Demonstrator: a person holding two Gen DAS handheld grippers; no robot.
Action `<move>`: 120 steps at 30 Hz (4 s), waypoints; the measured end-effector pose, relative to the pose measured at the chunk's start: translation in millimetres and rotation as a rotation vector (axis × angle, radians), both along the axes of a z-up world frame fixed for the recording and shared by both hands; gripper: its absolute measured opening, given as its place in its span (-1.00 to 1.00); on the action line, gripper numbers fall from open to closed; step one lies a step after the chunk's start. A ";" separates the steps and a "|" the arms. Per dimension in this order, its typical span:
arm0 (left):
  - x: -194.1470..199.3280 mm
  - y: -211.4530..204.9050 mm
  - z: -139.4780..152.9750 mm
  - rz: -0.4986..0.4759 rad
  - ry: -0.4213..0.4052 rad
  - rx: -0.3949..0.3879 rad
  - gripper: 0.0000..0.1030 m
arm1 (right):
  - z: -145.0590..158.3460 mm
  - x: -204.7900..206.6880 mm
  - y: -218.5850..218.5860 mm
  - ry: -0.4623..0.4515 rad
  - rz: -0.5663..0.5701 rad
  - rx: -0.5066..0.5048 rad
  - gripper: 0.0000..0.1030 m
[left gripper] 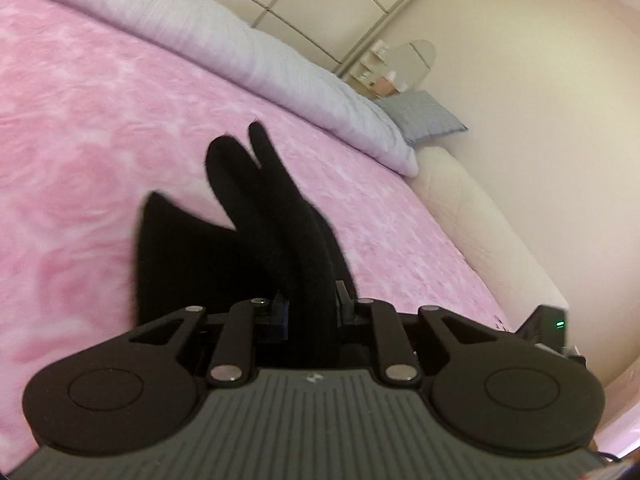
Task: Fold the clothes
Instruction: 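Fold the lifted edge over onto the garment with both grippers, then open both grippers and pull back from the folded garment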
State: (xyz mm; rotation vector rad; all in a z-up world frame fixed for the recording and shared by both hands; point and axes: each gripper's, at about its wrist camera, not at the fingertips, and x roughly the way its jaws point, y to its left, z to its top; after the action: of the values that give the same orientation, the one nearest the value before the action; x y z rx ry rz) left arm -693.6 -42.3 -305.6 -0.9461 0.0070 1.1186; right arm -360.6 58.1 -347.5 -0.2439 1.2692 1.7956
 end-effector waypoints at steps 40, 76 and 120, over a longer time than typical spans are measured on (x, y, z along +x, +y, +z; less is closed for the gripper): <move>28.9 -56.1 -17.4 0.158 0.364 -0.159 -0.95 | 15.7 -78.0 -101.1 -0.575 0.312 0.297 -0.38; 120.2 -182.5 83.0 0.253 0.615 -0.132 0.27 | 102.6 -37.4 -179.0 -0.540 0.201 0.265 0.71; 145.6 -189.6 84.7 0.292 0.712 -0.155 0.66 | 94.6 -6.7 -200.2 -0.553 0.173 0.222 0.71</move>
State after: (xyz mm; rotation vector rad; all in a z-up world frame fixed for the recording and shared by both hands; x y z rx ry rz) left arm -548.0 -231.8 -220.9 -0.6507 0.5555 1.6989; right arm -367.3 -142.1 -252.9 -0.6867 0.6706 1.8214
